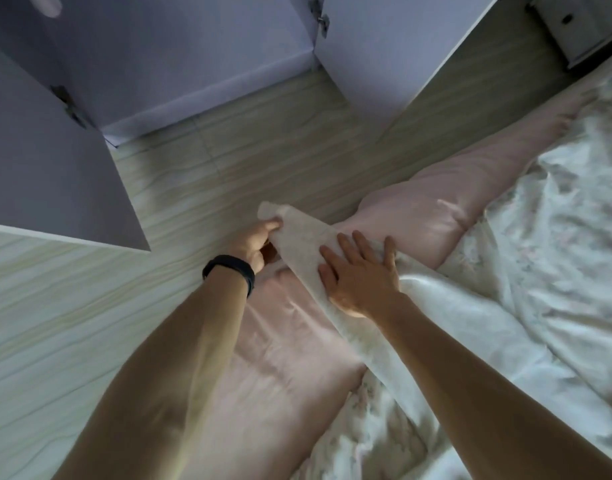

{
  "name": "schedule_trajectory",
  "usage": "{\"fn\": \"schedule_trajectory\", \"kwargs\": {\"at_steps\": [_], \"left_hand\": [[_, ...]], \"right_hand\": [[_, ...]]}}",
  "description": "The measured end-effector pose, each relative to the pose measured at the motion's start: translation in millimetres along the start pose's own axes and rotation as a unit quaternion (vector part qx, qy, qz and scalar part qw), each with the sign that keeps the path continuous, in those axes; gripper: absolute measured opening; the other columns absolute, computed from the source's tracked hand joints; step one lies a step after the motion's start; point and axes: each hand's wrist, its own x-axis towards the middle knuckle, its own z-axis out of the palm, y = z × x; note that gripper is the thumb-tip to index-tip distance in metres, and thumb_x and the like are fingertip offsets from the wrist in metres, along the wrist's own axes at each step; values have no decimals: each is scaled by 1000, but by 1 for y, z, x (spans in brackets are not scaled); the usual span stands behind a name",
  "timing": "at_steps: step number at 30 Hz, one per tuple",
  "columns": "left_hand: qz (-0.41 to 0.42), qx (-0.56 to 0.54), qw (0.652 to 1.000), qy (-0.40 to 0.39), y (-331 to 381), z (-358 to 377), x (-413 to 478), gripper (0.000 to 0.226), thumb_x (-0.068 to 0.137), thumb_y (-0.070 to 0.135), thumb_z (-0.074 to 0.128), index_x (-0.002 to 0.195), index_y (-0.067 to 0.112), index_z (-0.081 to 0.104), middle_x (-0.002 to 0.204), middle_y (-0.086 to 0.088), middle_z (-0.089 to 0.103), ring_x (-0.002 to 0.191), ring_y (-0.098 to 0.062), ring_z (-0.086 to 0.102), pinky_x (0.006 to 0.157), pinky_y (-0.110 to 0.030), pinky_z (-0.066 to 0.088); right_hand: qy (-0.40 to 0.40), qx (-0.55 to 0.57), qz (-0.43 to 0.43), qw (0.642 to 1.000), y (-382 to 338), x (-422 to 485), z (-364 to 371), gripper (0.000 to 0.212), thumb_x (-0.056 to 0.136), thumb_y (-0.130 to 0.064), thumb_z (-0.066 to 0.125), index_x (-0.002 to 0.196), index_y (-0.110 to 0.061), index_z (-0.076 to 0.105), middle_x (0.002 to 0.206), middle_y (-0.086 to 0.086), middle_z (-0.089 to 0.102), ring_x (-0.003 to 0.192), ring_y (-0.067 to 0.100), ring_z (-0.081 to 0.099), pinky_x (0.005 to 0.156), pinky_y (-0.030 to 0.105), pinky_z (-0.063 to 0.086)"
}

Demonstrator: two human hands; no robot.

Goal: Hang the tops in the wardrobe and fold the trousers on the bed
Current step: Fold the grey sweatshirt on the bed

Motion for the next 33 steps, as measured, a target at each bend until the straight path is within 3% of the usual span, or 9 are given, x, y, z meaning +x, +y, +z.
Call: {"fn": "schedule_trajectory", "kwargs": {"at_steps": [5, 8, 11, 13, 16, 19, 24, 29, 33], "left_hand": [[197, 50, 977, -68, 38, 16, -73, 51, 78, 24, 81, 125, 15, 66, 112, -6, 75, 105, -25, 71, 92, -40, 55], [321, 94, 937, -98, 49, 42, -135, 42, 76, 14, 84, 116, 11, 70, 111, -14, 73, 100, -23, 70, 92, -42, 54], [393, 169, 890, -156, 29, 78, -200, 35, 79, 1, 82, 108, 19, 72, 98, 0, 74, 84, -5, 66, 78, -21, 54], [474, 262, 817, -198, 0, 98, -247, 38, 79, 5, 82, 99, 37, 74, 93, 17, 71, 84, 1, 65, 76, -21, 53], [603, 401, 652, -226, -52, 121, -304, 35, 80, 8, 79, 105, 32, 76, 101, 11, 70, 92, -10, 67, 79, -31, 56], [630, 486, 547, -260, -110, 135, -348, 38, 78, 7, 76, 109, 28, 74, 103, 7, 70, 92, -19, 65, 78, -35, 54], [636, 602, 394, -279, -233, 119, -376, 62, 73, 16, 77, 132, 24, 57, 132, 0, 58, 119, -23, 55, 94, -38, 47], [568, 744, 294, -195, -293, 82, -344, 99, 74, 21, 79, 158, 30, 27, 165, -9, 19, 149, -32, 26, 116, -56, 30], [535, 787, 271, -141, -322, 71, -337, 96, 73, 16, 77, 156, 31, 33, 166, -10, 19, 151, -38, 22, 115, -63, 28]], "right_hand": [[154, 199, 39, 967, 0, -36, -19, 43, 103, -51, 34, 142, -38, 47, 149, -11, 49, 144, 13, 38, 123, 59, 2], [207, 584, 113, 777, 10, -84, -55, 43, 99, -59, 47, 127, -30, 62, 116, -12, 70, 116, 16, 64, 101, 40, 45], [159, 831, 109, 523, 36, -152, -93, 62, 95, -72, 37, 124, -24, 64, 108, -3, 77, 102, 23, 74, 88, 43, 53], [154, 875, 90, 449, 65, -209, -104, 79, 86, -83, 29, 127, -25, 63, 111, 2, 76, 101, 29, 74, 86, 46, 53], [167, 861, 114, 468, 98, -293, -94, 82, 77, -86, 37, 121, -24, 67, 113, 5, 75, 102, 29, 74, 81, 43, 53], [191, 810, 184, 523, 114, -361, -40, 33, 98, -47, 56, 110, -19, 70, 103, 7, 77, 95, 24, 75, 79, 38, 54], [266, 824, 290, 408, 135, -472, 110, 20, 94, -8, 60, 110, -15, 71, 97, 10, 74, 85, 25, 71, 72, 34, 52], [253, 802, 429, 331, 146, -521, 255, 14, 98, -15, 59, 110, -15, 66, 108, 16, 70, 86, 21, 64, 72, 36, 50], [216, 708, 503, 447, 150, -524, 333, 49, 93, -24, 67, 138, -13, 51, 133, 20, 60, 108, 31, 60, 91, 45, 49]]}}
